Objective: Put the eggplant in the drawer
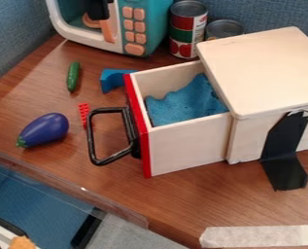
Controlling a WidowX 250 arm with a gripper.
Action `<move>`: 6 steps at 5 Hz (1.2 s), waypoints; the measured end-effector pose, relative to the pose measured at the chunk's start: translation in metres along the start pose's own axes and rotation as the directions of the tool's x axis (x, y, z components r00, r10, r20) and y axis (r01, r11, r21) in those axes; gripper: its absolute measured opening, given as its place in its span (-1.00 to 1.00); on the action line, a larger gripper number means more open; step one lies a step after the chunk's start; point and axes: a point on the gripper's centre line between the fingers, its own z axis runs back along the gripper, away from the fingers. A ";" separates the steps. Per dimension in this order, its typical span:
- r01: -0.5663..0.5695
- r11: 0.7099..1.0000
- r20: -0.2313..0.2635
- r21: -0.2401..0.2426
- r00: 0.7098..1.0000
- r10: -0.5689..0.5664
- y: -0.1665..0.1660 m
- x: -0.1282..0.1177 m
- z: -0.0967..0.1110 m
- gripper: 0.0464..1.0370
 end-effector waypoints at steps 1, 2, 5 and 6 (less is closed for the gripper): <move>0.000 0.999 0.006 0.042 1.000 0.000 0.002 0.000 -0.015 0.93; 0.000 0.997 0.020 0.076 1.000 -0.002 0.020 0.004 -0.033 0.93; -0.093 0.995 0.015 -0.028 0.996 0.093 0.059 0.025 -0.024 0.93; -0.213 0.976 0.000 -0.047 0.977 0.214 0.069 0.038 -0.038 0.93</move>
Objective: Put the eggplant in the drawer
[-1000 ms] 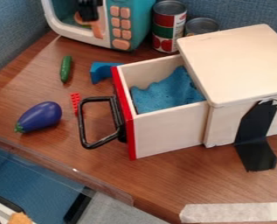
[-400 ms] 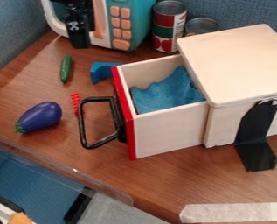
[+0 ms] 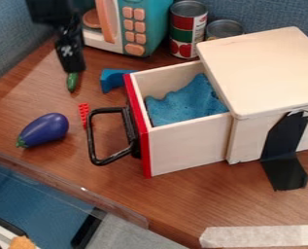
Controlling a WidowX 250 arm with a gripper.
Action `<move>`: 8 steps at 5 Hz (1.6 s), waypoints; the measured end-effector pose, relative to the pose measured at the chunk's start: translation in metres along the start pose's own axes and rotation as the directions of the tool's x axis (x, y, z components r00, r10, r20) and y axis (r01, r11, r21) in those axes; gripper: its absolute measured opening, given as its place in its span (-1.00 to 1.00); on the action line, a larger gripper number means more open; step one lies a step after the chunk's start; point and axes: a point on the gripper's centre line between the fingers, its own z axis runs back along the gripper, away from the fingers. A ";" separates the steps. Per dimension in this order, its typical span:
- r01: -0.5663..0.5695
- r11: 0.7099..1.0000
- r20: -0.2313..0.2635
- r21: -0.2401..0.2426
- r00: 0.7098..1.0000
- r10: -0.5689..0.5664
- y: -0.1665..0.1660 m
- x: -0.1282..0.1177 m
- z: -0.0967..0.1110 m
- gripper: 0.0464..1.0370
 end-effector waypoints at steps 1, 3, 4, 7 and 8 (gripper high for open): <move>-0.124 0.991 -0.032 -0.040 0.992 0.123 0.007 0.016 -0.002 0.93; -0.176 0.984 0.006 -0.040 0.984 0.176 0.014 0.032 -0.027 0.93; -0.188 0.982 0.020 -0.022 0.982 0.189 0.012 0.041 -0.045 0.93; -0.203 0.979 0.063 0.008 0.977 0.203 0.025 0.062 -0.066 0.93; -0.199 0.980 0.074 0.030 0.978 0.196 0.034 0.064 -0.072 0.93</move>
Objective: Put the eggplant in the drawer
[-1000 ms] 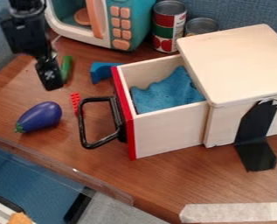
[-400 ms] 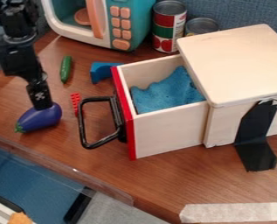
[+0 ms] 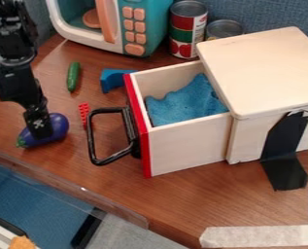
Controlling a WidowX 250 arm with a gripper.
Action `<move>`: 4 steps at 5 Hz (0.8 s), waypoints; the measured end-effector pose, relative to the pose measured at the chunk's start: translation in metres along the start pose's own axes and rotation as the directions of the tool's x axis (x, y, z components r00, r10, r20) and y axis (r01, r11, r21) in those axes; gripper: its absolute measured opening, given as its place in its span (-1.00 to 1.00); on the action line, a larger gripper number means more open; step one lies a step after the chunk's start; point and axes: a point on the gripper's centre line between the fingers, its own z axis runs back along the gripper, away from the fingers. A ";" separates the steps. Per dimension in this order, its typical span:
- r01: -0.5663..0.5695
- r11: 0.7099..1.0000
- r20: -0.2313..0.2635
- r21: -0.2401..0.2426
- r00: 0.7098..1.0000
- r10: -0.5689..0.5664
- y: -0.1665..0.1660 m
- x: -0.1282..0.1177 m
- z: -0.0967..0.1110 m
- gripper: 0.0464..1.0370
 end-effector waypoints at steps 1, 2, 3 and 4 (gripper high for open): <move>-0.005 1.000 0.005 -0.012 1.000 0.005 -0.001 0.000 -0.001 0.93; -0.008 1.000 0.008 -0.004 1.000 0.008 0.001 -0.006 -0.006 0.93; -0.011 1.000 0.009 -0.003 1.000 0.011 0.001 -0.013 -0.008 0.93; -0.018 1.000 0.023 -0.004 1.000 0.018 -0.003 -0.018 -0.010 0.93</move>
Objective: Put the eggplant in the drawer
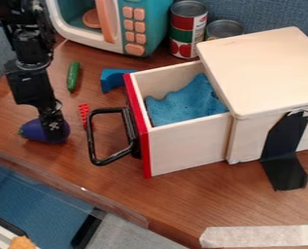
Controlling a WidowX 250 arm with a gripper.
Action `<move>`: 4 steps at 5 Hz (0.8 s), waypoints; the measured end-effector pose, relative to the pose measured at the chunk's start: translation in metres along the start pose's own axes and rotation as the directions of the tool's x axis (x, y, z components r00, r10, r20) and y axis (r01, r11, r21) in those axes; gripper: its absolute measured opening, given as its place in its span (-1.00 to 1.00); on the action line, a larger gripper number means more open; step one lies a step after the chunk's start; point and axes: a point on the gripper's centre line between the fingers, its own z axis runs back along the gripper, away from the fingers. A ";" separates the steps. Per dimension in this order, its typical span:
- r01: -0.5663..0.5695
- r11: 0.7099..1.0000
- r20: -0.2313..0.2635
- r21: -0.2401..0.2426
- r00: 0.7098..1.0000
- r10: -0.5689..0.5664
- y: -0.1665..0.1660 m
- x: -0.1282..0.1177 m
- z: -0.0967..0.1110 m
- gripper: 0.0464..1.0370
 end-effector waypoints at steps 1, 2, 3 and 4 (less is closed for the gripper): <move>-0.014 1.000 0.018 0.023 1.000 0.013 0.000 0.001 -0.005 0.82; -0.013 0.999 0.030 0.047 0.999 0.011 0.003 0.004 -0.004 0.40; -0.007 0.999 0.038 0.047 0.999 0.006 0.002 0.008 -0.005 0.39; 0.011 0.999 0.040 0.054 0.999 -0.013 0.005 0.009 -0.005 0.39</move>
